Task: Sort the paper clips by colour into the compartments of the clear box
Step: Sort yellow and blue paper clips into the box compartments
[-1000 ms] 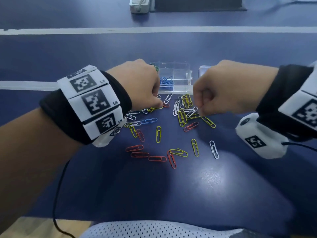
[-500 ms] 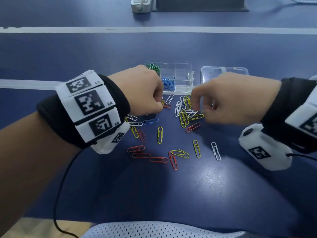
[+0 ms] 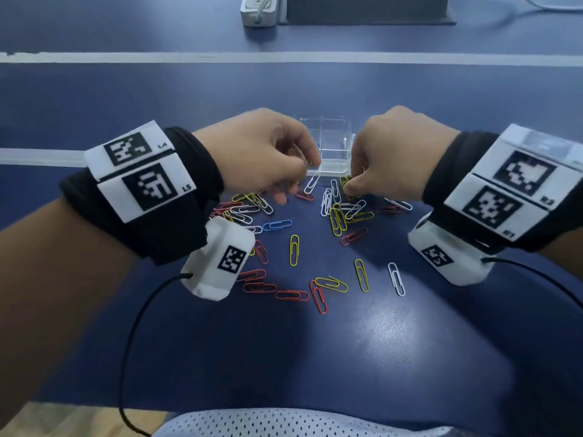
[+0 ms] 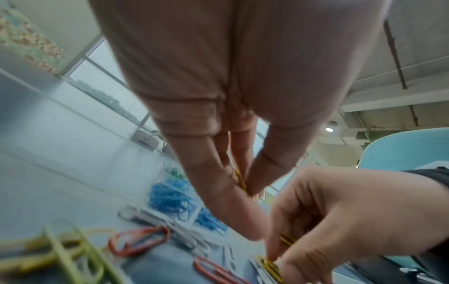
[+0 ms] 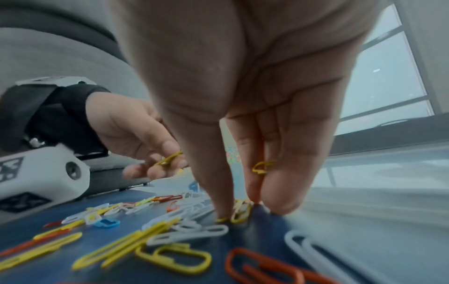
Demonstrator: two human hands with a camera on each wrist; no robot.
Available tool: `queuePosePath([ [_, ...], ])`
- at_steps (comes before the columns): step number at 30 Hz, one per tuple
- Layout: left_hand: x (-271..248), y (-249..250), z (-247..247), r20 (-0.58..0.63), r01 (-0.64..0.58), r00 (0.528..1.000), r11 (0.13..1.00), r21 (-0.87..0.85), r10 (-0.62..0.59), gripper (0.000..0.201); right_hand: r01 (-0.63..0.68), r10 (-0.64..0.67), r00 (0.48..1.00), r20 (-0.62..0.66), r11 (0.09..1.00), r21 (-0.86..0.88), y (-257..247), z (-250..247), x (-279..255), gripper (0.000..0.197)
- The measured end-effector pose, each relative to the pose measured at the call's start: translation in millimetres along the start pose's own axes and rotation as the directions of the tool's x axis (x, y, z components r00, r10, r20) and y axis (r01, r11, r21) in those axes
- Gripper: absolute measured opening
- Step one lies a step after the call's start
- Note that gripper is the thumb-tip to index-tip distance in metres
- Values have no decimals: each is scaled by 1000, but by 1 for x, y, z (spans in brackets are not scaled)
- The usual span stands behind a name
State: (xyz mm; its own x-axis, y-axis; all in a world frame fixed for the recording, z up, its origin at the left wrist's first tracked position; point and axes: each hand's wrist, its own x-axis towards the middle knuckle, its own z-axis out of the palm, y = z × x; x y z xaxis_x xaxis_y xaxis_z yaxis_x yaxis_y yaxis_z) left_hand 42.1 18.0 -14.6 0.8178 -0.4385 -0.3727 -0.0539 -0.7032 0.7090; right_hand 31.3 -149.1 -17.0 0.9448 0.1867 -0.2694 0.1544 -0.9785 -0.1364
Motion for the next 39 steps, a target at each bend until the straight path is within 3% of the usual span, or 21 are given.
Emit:
queuePosePath([
  [3,8,3,-9,-116,-49,992,998,38,53,20,-1,1,1000,4,1000,0,3,0,2,16],
  [9,32,18,-17,-339,-88,921,949,302,193,16,28,-27,997,75,1000,-5,4,1,-2,26],
  [14,45,23,-15,-359,-50,908,908,415,214,22,50,-55,996,64,996,79,9,-3,-3,14],
  [17,47,20,-12,-348,-39,913,894,447,214,27,58,-61,998,17,992,115,13,-7,-2,17],
  [23,42,18,-16,-357,-44,908,896,441,221,27,76,-79,996,44,995,68,11,-2,-4,2],
  [26,37,16,-17,-355,-60,905,897,438,234,25,92,-94,995,42,995,49,8,-2,-6,12],
  [32,23,13,-20,-304,-89,920,889,449,246,13,80,-82,994,76,997,24,6,-3,-11,22],
  [36,6,10,-13,-91,-138,973,852,505,211,11,81,-92,993,71,986,149,10,-8,-8,18],
  [39,-7,5,-4,81,-179,984,824,538,161,12,33,-57,995,83,965,261,12,-14,-8,19],
])
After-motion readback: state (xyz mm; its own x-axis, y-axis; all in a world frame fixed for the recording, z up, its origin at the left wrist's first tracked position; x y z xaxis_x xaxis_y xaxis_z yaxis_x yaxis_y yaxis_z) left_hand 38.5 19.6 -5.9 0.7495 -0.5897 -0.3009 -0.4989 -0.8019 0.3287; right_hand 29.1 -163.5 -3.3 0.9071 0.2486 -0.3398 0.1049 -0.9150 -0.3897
